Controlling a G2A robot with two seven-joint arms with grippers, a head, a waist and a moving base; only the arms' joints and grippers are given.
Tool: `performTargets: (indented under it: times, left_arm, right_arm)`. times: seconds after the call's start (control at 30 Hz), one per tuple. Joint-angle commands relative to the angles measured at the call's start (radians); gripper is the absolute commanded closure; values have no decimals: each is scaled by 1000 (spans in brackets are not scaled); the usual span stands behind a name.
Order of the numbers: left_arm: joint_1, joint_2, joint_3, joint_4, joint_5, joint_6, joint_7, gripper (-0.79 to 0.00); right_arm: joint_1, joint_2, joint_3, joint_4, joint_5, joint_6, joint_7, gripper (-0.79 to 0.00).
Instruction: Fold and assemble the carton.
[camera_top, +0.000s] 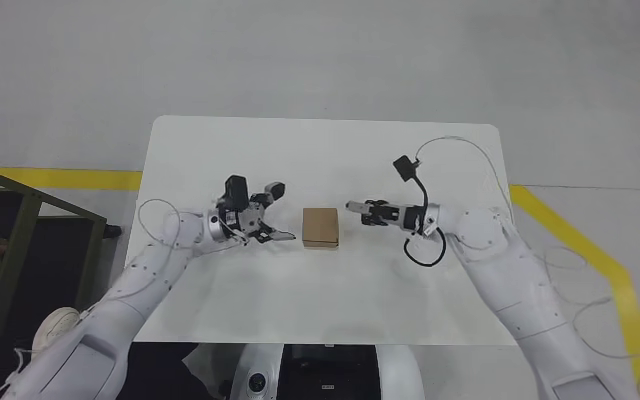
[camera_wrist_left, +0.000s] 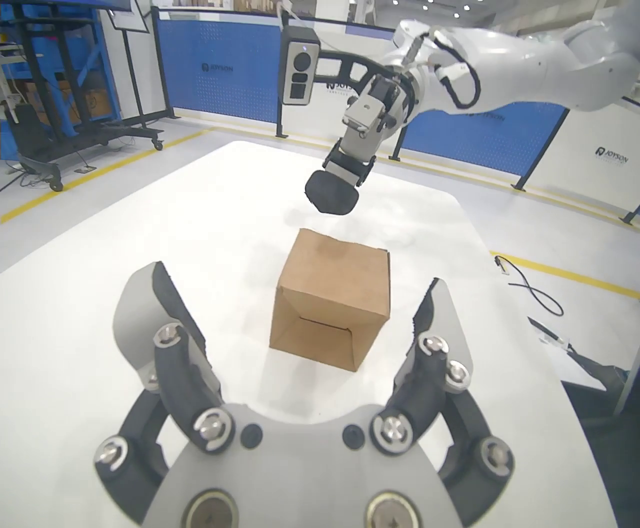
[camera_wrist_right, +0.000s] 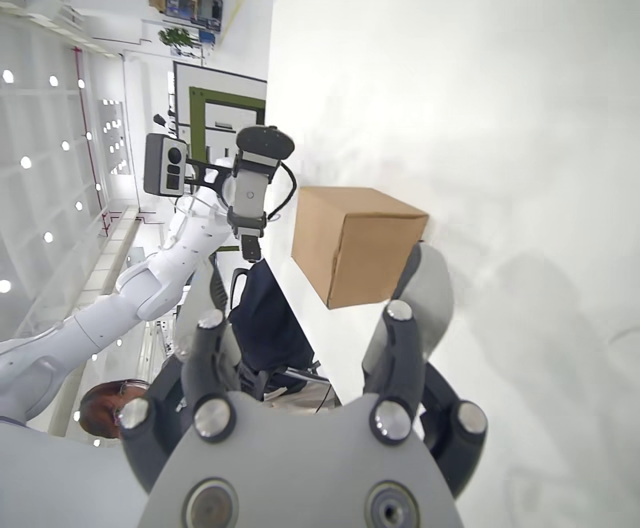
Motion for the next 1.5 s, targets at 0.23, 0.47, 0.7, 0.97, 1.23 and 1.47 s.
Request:
performTargets:
  times: [0.23,0.47,0.7,0.97,1.23,1.47]
  left_arm:
    - [38,22,-112,5,-212,-15,-168,-785]
    - [28,25,-164,24,-393,0,-411,-785]
    - [22,35,-220,31,-523,-5,-547,-785]
    - [57,63,-329,-15,-569,6,-618,-785]
    - [109,80,-400,-72,-596,19,-653,-785]
    - [109,80,-400,-72,-596,19,-653,-784]
  right_arm:
    - [-49,20,90,13,-84,-179,-121,-785]
    - [-107,40,179,-23,-218,-224,-260,-785]
    - [-134,50,224,-104,-330,-180,-326,-785]
    - [-121,55,237,-155,-413,-131,-334,-785]
    - [-95,57,247,-164,-426,-123,-329,-785]
    - [-91,58,253,-164,-428,-119,-326,-785]
